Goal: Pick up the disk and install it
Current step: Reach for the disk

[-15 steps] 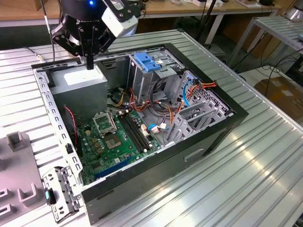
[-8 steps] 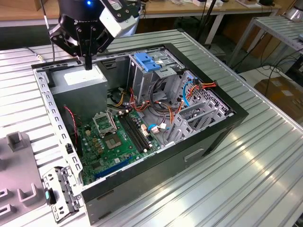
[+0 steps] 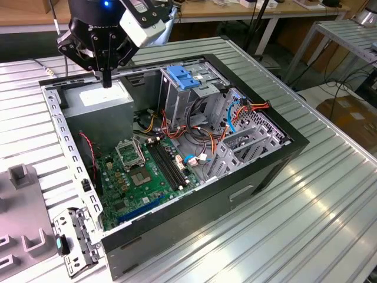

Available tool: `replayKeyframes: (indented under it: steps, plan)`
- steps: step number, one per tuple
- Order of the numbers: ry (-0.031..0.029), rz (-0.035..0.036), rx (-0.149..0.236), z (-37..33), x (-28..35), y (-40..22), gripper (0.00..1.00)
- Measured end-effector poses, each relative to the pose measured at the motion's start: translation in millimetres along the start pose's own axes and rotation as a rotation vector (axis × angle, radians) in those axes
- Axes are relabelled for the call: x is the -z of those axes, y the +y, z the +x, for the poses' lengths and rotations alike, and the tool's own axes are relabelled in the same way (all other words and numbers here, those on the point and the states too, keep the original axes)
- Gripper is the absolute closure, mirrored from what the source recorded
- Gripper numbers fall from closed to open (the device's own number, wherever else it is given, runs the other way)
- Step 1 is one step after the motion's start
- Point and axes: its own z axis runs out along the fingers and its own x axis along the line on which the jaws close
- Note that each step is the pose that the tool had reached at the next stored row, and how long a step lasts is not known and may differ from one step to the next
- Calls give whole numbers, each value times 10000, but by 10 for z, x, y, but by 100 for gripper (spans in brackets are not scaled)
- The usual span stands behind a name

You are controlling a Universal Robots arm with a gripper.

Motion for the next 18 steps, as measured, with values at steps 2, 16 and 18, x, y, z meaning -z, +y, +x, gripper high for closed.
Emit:
replayKeyframes:
  steps: [2,16,18]
  plan:
    - [0,0,0,21,0,-2,89]
    - [0,0,0,263,5,-20,89]
    - [1,0,0,335,7,-25,89]
